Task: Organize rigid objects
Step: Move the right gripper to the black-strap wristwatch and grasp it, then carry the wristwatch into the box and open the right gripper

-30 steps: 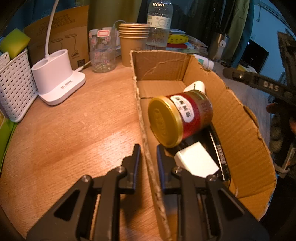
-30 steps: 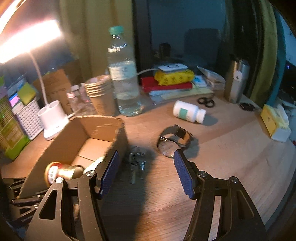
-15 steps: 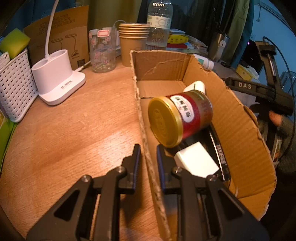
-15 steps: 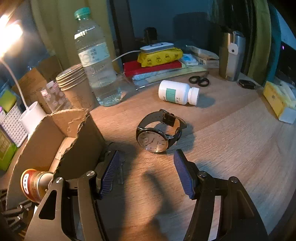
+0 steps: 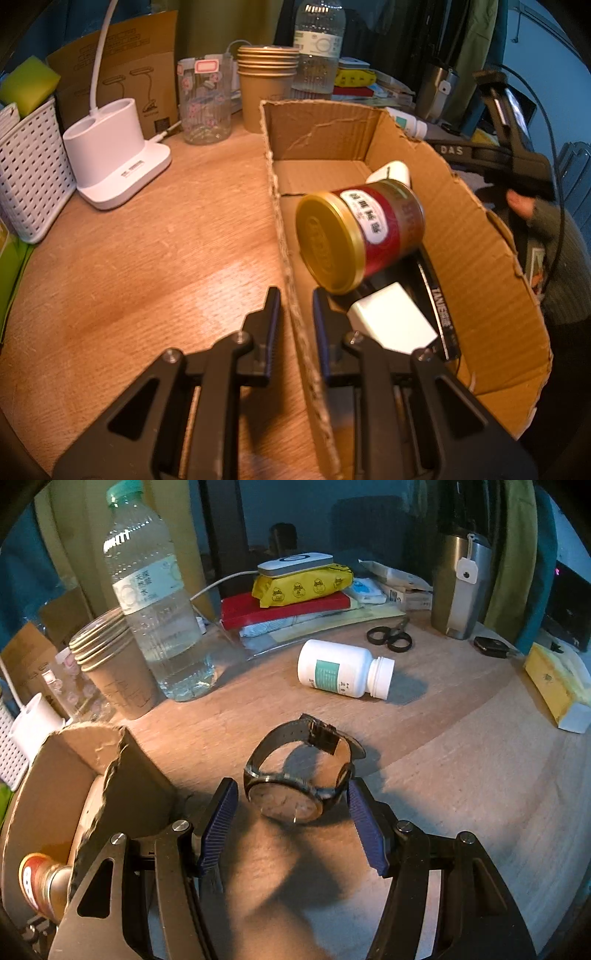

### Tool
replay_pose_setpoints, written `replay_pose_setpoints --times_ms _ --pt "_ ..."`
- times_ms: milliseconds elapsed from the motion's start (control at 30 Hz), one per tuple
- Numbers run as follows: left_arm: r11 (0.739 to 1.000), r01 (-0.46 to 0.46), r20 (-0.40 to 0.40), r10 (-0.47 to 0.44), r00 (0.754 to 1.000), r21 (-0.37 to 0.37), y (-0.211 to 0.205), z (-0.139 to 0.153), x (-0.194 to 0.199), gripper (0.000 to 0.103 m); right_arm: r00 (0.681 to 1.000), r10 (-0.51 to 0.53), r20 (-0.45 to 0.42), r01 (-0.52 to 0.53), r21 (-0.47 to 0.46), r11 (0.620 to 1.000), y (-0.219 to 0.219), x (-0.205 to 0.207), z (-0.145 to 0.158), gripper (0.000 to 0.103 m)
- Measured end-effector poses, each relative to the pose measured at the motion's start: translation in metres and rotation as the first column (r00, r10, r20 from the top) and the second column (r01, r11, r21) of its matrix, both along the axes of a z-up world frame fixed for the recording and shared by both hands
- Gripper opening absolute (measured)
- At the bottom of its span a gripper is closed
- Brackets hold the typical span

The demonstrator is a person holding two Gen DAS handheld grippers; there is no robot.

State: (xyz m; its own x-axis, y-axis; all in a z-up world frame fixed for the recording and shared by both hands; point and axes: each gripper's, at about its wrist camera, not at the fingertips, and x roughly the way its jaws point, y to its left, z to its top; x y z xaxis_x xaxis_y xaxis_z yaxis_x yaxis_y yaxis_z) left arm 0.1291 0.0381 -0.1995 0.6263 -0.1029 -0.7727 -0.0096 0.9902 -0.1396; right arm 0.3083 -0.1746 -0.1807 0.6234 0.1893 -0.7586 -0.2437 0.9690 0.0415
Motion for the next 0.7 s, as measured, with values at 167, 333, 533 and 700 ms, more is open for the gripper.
replay_pose_setpoints --times_ms 167,333,533,700 --pt "1.0 0.0 0.0 0.0 1.0 0.0 0.0 0.0 0.0 0.019 1.0 -0.003 -0.002 0.003 -0.032 0.999 0.005 0.01 -0.004 0.065" --pt "1.0 0.0 0.0 0.0 1.0 0.0 0.0 0.0 0.0 0.019 1.0 -0.013 -0.01 0.013 -0.034 0.999 0.003 0.013 -0.008 0.064" --pt "1.0 0.0 0.0 0.0 1.0 0.0 0.0 0.0 0.0 0.019 1.0 -0.016 0.004 0.016 -0.03 0.999 0.003 0.011 -0.007 0.062" --pt "1.0 0.0 0.0 0.0 1.0 0.0 0.0 0.0 0.0 0.019 0.999 -0.016 0.027 0.017 -0.026 1.0 0.001 0.005 -0.004 0.061"
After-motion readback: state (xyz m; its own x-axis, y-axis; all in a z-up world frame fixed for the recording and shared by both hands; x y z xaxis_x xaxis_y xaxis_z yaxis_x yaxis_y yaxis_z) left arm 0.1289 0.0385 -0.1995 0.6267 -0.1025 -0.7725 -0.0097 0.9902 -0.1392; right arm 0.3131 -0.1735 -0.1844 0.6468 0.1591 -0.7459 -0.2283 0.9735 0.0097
